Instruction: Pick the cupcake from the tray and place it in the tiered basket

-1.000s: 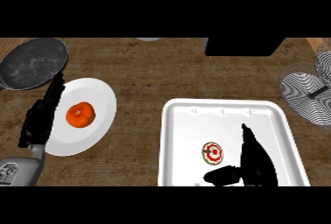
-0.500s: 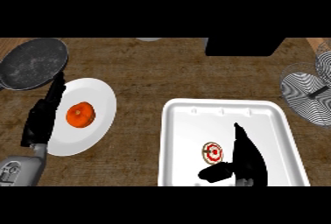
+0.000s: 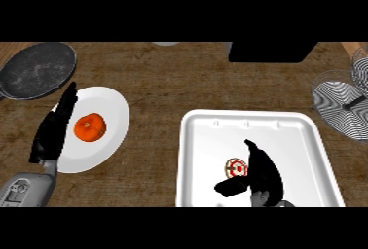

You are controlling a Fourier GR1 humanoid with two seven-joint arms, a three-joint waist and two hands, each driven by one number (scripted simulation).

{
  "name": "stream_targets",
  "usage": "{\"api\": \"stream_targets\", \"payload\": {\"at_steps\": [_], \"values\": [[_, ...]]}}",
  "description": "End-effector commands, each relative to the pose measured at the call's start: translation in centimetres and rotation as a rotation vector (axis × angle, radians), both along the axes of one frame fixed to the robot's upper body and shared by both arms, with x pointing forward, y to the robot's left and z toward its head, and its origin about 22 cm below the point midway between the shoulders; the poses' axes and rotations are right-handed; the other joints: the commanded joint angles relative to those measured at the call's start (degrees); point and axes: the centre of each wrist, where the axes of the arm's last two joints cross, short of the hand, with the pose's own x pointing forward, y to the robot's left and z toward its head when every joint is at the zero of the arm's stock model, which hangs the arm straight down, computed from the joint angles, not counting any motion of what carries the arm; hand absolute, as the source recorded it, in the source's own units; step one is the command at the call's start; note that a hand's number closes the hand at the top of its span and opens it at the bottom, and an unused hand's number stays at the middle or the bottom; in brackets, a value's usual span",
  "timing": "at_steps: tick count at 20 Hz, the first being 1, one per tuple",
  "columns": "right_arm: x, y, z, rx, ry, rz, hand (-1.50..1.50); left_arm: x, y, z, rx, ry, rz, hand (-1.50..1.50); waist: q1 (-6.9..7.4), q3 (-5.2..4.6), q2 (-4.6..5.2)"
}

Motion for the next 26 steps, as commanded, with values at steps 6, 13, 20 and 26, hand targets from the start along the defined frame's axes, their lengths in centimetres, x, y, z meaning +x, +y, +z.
{"api": "stream_targets", "payload": {"at_steps": [6,13,20,26], "values": [[1.8,3.1,-0.6,-0.122,0.155,0.062,1.5,-0.1,0.5,0.8,0.006,-0.007,-0.006,0.0,0.35,0.05,-0.03],[0.8,1.3,1.8,0.04,0.054,-0.068,1.5,-0.6,1.4,-0.2,0.001,0.008,0.01,0.0,-0.55,0.04,-0.2],[6.9,-3.1,4.6,-0.035,-0.178,-0.37,1.5,0.0,0.7,1.1,0.007,-0.018,-0.015,0.0,0.43,-0.05,0.61],[10.9,-11.8,7.4,-0.249,-0.386,-0.663,1.5,0.1,-0.1,1.4,0.013,-0.058,-0.034,0.0,2.53,-0.17,2.47]]}}
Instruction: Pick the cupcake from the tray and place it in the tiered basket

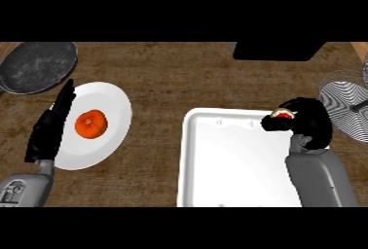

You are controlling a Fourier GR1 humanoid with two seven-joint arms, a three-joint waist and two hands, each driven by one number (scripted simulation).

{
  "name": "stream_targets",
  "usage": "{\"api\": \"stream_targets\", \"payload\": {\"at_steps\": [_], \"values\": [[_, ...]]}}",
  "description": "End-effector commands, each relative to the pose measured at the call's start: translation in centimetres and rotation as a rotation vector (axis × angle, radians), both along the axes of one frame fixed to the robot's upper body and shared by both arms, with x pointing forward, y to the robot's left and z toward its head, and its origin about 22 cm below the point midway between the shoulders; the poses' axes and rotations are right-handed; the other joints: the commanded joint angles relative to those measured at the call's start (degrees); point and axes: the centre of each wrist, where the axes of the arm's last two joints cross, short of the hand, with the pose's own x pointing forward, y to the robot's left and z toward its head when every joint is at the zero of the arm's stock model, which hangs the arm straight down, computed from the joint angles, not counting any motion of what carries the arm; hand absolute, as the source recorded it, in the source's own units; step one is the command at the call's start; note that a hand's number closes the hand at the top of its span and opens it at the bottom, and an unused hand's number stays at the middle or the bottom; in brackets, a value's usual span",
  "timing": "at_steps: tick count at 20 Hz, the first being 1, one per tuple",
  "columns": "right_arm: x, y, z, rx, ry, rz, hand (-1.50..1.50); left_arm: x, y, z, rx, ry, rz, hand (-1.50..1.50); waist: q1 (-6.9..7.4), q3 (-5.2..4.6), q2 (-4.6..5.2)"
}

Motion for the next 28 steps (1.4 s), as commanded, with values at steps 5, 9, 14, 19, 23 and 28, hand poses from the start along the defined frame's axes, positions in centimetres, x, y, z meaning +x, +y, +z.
{"api": "stream_targets", "payload": {"at_steps": [5,9,14,19,23,28], "values": [[4.8,-8.7,7.8,-0.259,-0.246,-0.527,1.5,0.7,-1.6,0.9,-0.002,-0.034,-0.067,0.0,3.79,-0.31,1.25],[6.1,-11.8,12.6,-0.409,-0.324,-0.685,1.5,0.9,-1.7,1.0,0.015,-0.035,-0.088,0.0,5.82,-0.27,1.55],[7.9,-13.3,16.8,-0.575,-0.262,-0.831,1.5,1.5,-3.7,1.3,-0.004,-0.032,-0.137,0.0,7.46,-0.29,1.43],[9.8,-13.6,19.0,-0.598,-0.158,-0.91,1.5,1.6,-3.5,0.7,0.001,-0.015,-0.113,0.0,7.11,-0.02,0.99],[10.9,-13.2,21.1,-0.589,-0.23,-0.918,1.5,2.1,-3.7,1.1,-0.008,-0.017,-0.121,0.0,6.7,0.17,1.03],[12.5,-13.2,19.5,-0.624,-0.101,-0.883,1.5,2.0,-2.7,0.7,0.006,0.007,-0.072,0.0,4.63,0.23,0.36]]}}
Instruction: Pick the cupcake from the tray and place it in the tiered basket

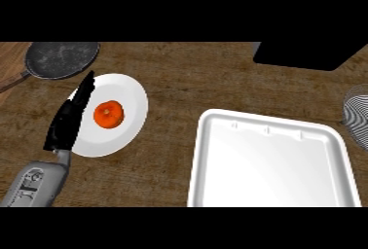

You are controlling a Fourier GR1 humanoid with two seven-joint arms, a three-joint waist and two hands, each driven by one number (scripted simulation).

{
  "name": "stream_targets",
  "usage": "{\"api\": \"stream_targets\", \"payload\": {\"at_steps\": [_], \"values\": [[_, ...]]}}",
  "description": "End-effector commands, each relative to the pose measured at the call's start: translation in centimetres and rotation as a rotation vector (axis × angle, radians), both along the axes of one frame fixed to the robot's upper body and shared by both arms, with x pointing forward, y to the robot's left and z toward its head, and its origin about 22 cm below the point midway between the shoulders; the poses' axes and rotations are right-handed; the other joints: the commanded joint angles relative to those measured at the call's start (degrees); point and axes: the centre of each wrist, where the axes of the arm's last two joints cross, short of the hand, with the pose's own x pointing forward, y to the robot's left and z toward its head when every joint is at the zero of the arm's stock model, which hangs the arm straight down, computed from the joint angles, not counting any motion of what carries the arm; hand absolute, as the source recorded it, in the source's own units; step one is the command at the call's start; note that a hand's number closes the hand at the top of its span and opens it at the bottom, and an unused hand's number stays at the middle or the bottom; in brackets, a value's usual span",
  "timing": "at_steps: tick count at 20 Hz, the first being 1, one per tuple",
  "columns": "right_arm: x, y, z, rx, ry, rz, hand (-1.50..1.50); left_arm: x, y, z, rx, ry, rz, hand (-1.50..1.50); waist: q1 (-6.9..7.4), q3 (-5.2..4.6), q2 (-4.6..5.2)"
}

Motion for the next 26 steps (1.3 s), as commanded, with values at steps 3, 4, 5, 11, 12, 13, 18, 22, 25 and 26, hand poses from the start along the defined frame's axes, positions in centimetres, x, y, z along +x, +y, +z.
{"api": "stream_targets", "payload": {"at_steps": [3,4,5,11,12,13,18,22,25,26], "values": [[1.0,-1.2,0.9,0.069,0.064,-0.23,1.5,0.0,1.1,-0.3,-0.004,0.015,0.042,0.0,-1.05,0.03,-0.06],[1.3,-1.3,-0.7,0.06,0.113,-0.255,1.5,-0.3,1.4,0.2,0.007,0.006,0.038,0.0,-1.23,0.09,-0.55],[1.1,-2.3,-2.3,0.05,0.16,-0.283,1.5,0.2,0.7,0.4,-0.001,-0.01,0.035,0.0,-2.05,0.11,-0.21],[0.7,-4.6,-1.6,0.047,0.31,-0.394,1.5,0.4,1.6,0.4,-0.004,0.01,0.053,0.0,-3.49,0.11,-0.85],[1.1,-3.7,-1.5,0.056,0.31,-0.409,1.5,-0.6,2.2,-0.4,-0.013,0.024,0.055,0.0,-3.2,0.07,-1.25],[1.2,-3.4,-0.5,0.048,0.313,-0.405,1.5,-0.9,1.6,-0.9,-0.005,0.018,0.053,0.0,-3.21,0.07,-1.27],[1.3,-3.7,-1.3,0.108,0.337,-0.304,1.5,-0.3,2.2,-0.4,-0.013,0.03,0.1,0.0,-5.49,0.12,-1.76],[1.3,-3.9,-2.3,0.178,0.302,-0.264,1.5,-1.6,2.5,-0.6,0.006,0.033,0.103,0.0,-5.17,0.17,-1.88],[0.7,-4.9,-4.4,0.228,0.249,-0.218,1.5,-1.7,3.5,-0.5,0.002,0.024,0.124,0.0,-6.01,0.18,-2.09],[0.8,-4.7,-6.7,0.228,0.236,-0.245,1.5,-2.0,2.9,-0.9,-0.008,0.031,0.089,0.0,-5.44,0.21,-1.77]]}}
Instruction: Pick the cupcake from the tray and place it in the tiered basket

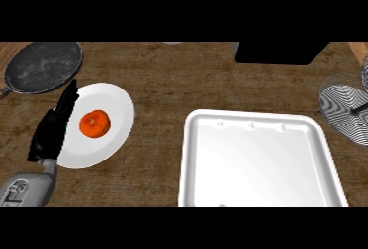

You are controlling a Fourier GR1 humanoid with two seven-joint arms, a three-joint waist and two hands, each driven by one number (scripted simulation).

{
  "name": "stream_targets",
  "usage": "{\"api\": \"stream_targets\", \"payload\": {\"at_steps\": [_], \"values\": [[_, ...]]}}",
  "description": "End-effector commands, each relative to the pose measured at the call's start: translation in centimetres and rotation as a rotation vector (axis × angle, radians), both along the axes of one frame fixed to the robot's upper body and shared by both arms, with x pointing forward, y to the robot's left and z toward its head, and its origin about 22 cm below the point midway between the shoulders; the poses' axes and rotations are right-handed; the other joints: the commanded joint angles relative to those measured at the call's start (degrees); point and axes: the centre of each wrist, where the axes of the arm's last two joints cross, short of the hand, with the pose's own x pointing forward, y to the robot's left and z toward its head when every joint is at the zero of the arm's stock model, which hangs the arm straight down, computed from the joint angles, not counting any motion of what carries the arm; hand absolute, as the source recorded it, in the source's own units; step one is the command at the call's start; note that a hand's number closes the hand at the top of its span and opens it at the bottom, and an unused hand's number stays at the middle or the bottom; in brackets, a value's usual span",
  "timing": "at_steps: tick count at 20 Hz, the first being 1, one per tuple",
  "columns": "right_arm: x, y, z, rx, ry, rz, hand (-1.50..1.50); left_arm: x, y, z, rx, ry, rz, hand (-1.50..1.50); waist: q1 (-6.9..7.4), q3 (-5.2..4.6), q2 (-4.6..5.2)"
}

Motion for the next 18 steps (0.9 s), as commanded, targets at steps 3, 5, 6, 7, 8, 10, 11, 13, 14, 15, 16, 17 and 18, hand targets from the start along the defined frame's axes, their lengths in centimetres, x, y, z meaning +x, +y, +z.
{"api": "stream_targets", "payload": {"at_steps": [3,5,6,7,8,10,11,13,14,15,16,17,18], "values": [[0.4,1.0,-1.0,0.15,-0.142,-0.098,1.5,-0.3,-0.1,-0.4,0.007,0.005,0.011,0.0,-1.03,0.38,-0.22],[-1.2,-1.6,-1.8,0.195,-0.339,-0.187,1.5,-0.1,-0.1,-0.2,0.003,-0.005,0.007,0.0,-1.13,0.53,0.07],[-0.9,-1.0,-3.1,0.218,-0.318,-0.189,-1.5,0.4,1.0,0.4,-0.009,-0.009,0.017,0.0,-1.39,0.45,0.07],[-1.4,-1.8,-4.1,0.231,-0.316,-0.203,-1.5,-0.7,0.8,0.1,0.003,-0.015,0.012,0.0,-0.65,0.49,-0.09],[-1.2,-1.5,-3.2,0.243,-0.307,-0.186,-1.5,-1.2,0.4,-1.0,-0.016,0.013,0.001,0.0,-0.73,0.41,-0.06],[-0.9,-0.4,-4.4,0.204,-0.361,-0.154,-1.5,0.1,0.9,0.0,-0.005,-0.008,-0.004,0.0,-0.9,0.4,0.12],[-1.1,-0.2,-5.6,0.173,-0.375,-0.148,-1.5,-1.2,0.1,-0.9,-0.002,-0.008,0.01,0.0,-0.73,0.41,-0.12],[-1.2,0.2,-4.9,0.13,-0.455,-0.136,-1.5,-0.5,1.5,-0.1,0.0,0.01,0.013,0.0,-0.99,0.39,-0.17],[-1.2,0.3,-4.3,0.093,-0.49,-0.127,-1.5,-0.6,1.3,-0.5,-0.007,0.004,0.007,0.0,-0.93,0.36,-0.1],[-1.8,-0.7,-4.8,0.05,-0.507,-0.119,-1.5,0.5,0.1,0.2,-0.001,-0.004,0.017,0.0,-1.35,0.42,0.1],[-1.6,-0.1,-3.4,0.038,-0.511,-0.113,-1.5,0.5,0.7,0.4,-0.012,0.003,0.025,0.0,-1.28,0.37,-0.08],[-1.8,0.2,-3.1,0.024,-0.535,-0.108,-1.5,0.4,-0.1,0.5,-0.005,0.001,0.025,0.0,-1.87,0.36,-0.51],[-1.3,1.7,-3.2,-0.008,-0.562,-0.091,-1.5,0.4,1.7,0.9,0.01,0.003,0.028,0.0,-1.39,0.32,-0.34]]}}
